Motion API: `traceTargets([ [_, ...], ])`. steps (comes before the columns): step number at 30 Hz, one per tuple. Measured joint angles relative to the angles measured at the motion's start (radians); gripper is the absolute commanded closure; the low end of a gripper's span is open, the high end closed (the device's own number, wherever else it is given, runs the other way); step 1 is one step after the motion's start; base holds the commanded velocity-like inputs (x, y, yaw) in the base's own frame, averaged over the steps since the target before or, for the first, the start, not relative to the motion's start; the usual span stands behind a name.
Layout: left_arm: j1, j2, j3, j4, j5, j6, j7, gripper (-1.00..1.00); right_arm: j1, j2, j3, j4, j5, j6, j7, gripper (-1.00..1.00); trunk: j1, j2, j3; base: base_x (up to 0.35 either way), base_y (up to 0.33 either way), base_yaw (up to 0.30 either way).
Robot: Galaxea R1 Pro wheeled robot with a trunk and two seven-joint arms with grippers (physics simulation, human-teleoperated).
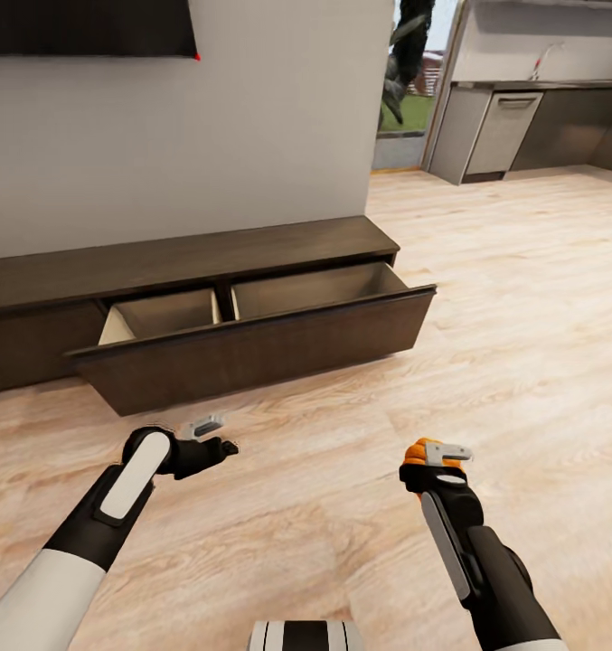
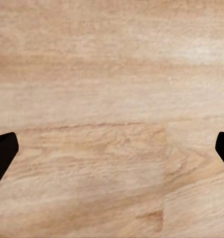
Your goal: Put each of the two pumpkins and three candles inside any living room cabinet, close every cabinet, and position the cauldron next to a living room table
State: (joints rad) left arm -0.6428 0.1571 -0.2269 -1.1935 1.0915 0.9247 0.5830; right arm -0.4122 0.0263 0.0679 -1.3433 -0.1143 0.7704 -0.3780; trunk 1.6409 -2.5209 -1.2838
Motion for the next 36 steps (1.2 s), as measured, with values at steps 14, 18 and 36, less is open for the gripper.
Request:
traceTargets([
  [14, 0.115, 0.080, 0.001, -0.011, -0.060, -0.091, -0.006, -1.00, 0.014, 0.003, 0.002, -0.001, -0.002, -0.009, 0.000, 1.00, -0.006, 0.003, 0.070, 0.000, 0.000, 0.210],
  [18, 0.189, 0.107, 0.001, -0.034, -0.061, -0.180, -0.011, -1.00, 0.014, 0.003, 0.002, -0.001, -0.002, -0.023, -0.001, 1.00, -0.008, 0.004, 0.088, 0.000, 0.000, 0.263],
  [36, 0.296, 0.248, 0.000, 0.070, -0.070, -0.384, -0.238, -1.00, 0.024, 0.015, 0.003, 0.006, -0.004, -0.036, 0.000, 1.00, -0.016, 0.008, 0.158, 0.000, 0.000, 0.279],
])
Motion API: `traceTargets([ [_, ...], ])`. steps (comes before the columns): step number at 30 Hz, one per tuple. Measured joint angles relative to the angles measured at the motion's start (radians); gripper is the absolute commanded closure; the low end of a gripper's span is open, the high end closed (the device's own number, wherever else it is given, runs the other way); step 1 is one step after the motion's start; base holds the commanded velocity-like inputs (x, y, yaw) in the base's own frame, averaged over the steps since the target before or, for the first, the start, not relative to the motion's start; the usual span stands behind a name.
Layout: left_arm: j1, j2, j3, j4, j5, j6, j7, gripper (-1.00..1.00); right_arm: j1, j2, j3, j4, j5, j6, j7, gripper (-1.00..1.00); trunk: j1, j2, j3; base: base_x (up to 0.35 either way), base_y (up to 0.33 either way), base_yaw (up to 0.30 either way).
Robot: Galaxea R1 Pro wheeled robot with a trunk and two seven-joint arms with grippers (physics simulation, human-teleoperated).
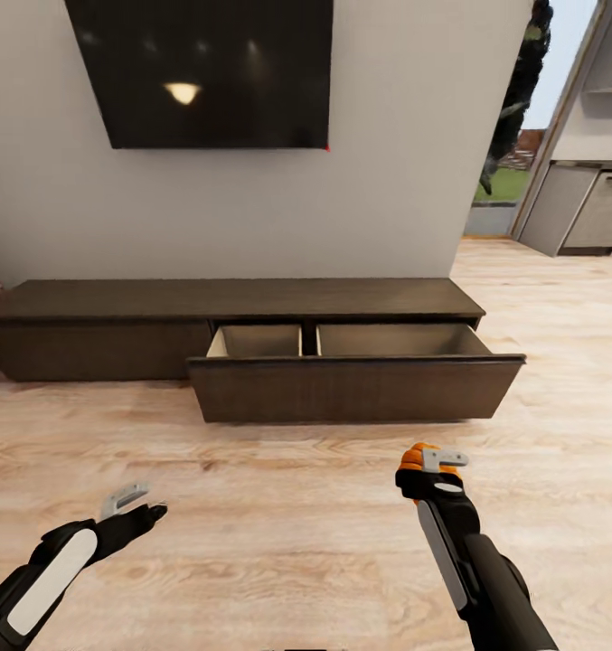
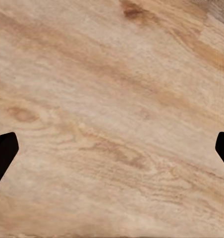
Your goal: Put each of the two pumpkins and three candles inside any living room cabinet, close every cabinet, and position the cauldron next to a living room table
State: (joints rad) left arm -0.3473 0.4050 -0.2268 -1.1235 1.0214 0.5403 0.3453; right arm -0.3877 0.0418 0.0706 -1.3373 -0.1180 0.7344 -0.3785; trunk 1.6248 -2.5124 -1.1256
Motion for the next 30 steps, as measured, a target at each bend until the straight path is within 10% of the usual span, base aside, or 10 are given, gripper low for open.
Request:
traceTargets([
  [9, 0.001, -0.003, -0.014, 0.205, 0.001, -0.155, -0.126, -1.00, 0.000, -0.002, -0.003, 0.000, -0.002, -0.014, -0.001, 1.00, -0.004, 0.002, 0.035, 0.000, 0.000, 0.254],
  [20, 0.001, -0.037, -0.223, 0.384, -0.014, -0.506, -0.126, -1.00, 0.011, 0.000, 0.002, 0.004, -0.001, -0.018, 0.003, 1.00, -0.009, 0.005, 0.077, 0.000, 0.000, 0.018],
  [30, 0.002, -0.053, -0.230, 0.391, -0.017, -0.515, -0.126, -1.00, 0.011, 0.039, 0.003, 0.026, 0.002, -0.043, 0.001, 1.00, -0.014, 0.007, 0.116, 0.000, 0.000, 0.196],
])
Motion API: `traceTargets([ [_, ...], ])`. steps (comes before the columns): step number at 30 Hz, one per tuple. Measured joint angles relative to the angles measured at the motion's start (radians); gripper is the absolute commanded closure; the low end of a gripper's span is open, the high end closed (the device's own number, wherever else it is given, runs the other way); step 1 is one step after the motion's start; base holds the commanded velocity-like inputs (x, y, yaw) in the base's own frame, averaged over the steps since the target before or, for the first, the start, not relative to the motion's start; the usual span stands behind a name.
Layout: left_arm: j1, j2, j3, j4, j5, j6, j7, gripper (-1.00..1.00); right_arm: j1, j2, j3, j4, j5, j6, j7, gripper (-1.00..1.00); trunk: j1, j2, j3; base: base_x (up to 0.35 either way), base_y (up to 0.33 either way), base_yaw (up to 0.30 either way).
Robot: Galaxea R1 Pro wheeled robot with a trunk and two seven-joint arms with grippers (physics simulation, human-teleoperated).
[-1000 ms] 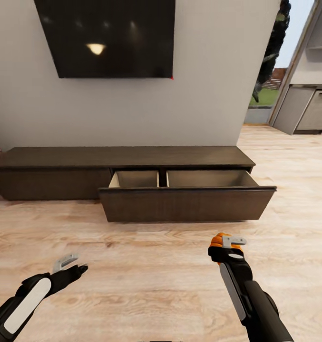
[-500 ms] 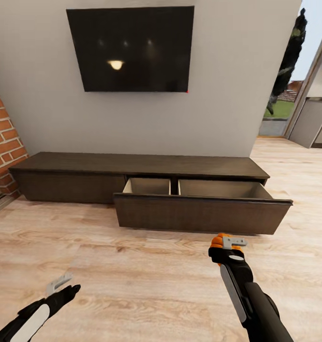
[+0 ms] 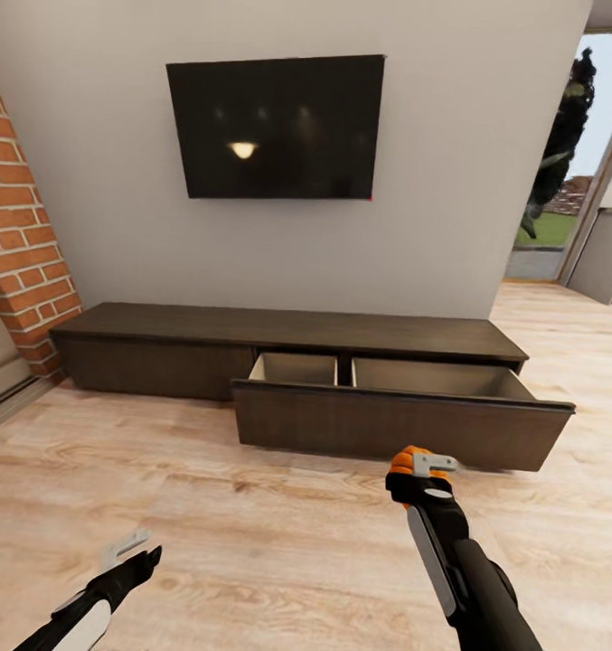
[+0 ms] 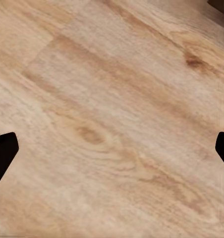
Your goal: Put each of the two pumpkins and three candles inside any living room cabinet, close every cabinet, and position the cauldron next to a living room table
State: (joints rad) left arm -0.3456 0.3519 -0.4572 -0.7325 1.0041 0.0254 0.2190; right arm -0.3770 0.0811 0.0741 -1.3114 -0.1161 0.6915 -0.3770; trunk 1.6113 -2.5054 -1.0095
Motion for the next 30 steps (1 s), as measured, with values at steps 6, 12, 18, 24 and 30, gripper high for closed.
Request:
traceTargets([
  [6, 0.000, -0.040, -0.007, 0.035, -0.018, 0.001, 0.002, -1.00, 0.000, 0.003, 0.085, 0.095, -0.008, -0.131, 0.000, 1.00, -0.003, 0.001, 0.022, 0.000, 0.000, 0.275],
  [12, 0.000, -0.052, -0.007, 0.062, -0.037, 0.000, 0.002, -1.00, 0.000, 0.003, 0.164, 0.195, 0.008, -0.266, -0.002, 1.00, -0.005, 0.003, 0.042, 0.000, 0.000, 0.250],
  [18, 0.000, -0.086, -0.006, 0.137, -0.045, -0.013, -0.001, -1.00, 0.000, 0.002, 0.164, 0.205, 0.008, -0.327, -0.002, 1.00, -0.008, 0.004, 0.064, 0.000, 0.000, 0.047],
  [24, 0.000, -0.113, -0.007, 0.150, -0.089, -0.060, 0.003, -1.00, 0.000, 0.003, 0.170, 0.243, 0.006, -0.344, -0.001, 1.00, -0.011, 0.006, 0.087, 0.000, 0.000, 0.002],
  [30, 0.000, -0.117, -0.010, 0.181, -0.099, -0.064, 0.003, -1.00, 0.000, 0.002, 0.170, 0.248, 0.007, -0.354, -0.001, 1.00, -0.031, 0.043, 0.107, 0.000, 0.000, 0.000],
])
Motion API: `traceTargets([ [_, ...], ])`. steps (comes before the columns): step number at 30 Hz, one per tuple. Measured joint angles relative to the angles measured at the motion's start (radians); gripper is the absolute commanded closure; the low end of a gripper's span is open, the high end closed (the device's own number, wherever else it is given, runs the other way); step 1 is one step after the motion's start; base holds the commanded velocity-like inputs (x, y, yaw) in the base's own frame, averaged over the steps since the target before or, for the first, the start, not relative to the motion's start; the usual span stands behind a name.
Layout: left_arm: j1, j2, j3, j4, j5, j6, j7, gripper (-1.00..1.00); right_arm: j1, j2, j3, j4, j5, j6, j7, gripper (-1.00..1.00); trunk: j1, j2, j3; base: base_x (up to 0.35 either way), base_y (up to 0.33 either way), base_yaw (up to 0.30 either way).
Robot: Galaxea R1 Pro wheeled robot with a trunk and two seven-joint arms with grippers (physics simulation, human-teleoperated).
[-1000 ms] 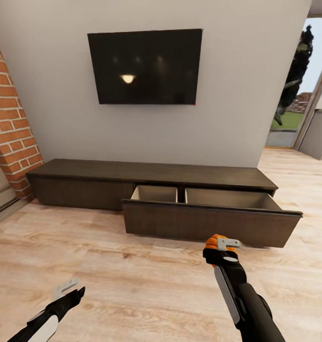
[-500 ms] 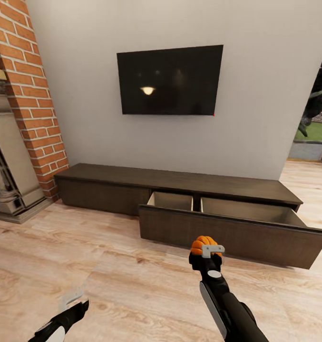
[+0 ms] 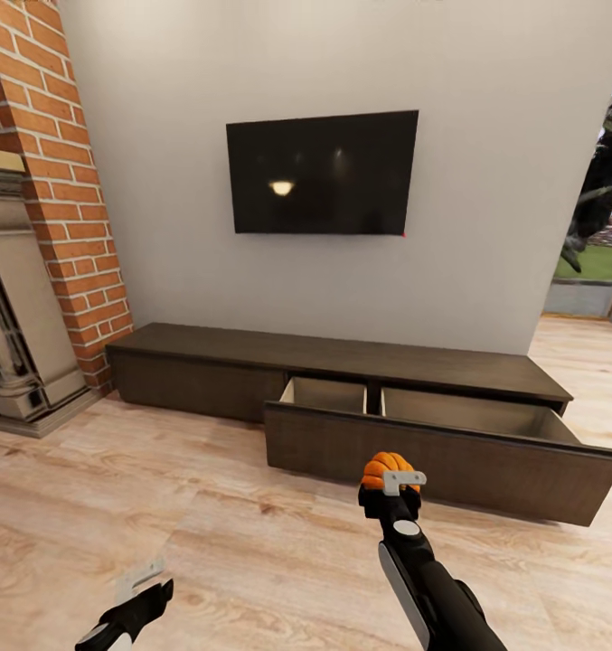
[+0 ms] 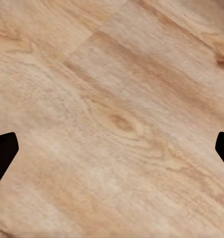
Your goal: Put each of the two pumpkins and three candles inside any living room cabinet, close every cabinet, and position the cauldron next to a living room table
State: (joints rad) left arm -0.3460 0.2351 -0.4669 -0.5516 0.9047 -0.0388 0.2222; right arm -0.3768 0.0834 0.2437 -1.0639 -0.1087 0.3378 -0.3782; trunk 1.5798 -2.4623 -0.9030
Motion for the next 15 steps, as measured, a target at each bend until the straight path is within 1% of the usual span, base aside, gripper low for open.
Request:
traceTargets([
  [5, 0.000, 0.000, 0.000, 0.004, -0.001, 0.000, 0.000, -1.00, 0.000, 0.002, 0.001, 0.000, -0.003, -0.005, -0.001, 1.00, -0.019, 0.035, 0.016, 0.000, 0.000, 0.003],
  [7, 0.000, 0.000, 0.000, 0.004, -0.001, 0.000, 0.000, -1.00, 0.000, 0.003, 0.001, 0.000, -0.003, -0.007, -0.001, 1.00, -0.027, 0.049, 0.021, 0.000, 0.000, 0.070],
  [9, 0.000, 0.000, 0.000, 0.004, -0.001, 0.000, 0.000, -1.00, 0.000, 0.011, 0.001, 0.001, -0.004, -0.009, -0.002, 1.00, -0.034, 0.063, 0.025, 0.000, 0.000, 0.098],
  [12, 0.000, 0.000, 0.001, 0.004, -0.001, -0.001, -0.001, -1.00, 0.000, 0.029, 0.001, 0.001, 0.000, -0.010, -0.003, 1.00, -0.046, 0.084, 0.031, 0.000, 0.000, 0.098],
  [15, 0.000, 0.000, 0.000, 0.004, -0.001, 0.000, -0.001, -1.00, 0.000, 0.035, 0.001, 0.002, 0.002, -0.009, -0.004, 1.00, -0.057, 0.105, 0.036, 0.000, 0.000, 0.097],
])
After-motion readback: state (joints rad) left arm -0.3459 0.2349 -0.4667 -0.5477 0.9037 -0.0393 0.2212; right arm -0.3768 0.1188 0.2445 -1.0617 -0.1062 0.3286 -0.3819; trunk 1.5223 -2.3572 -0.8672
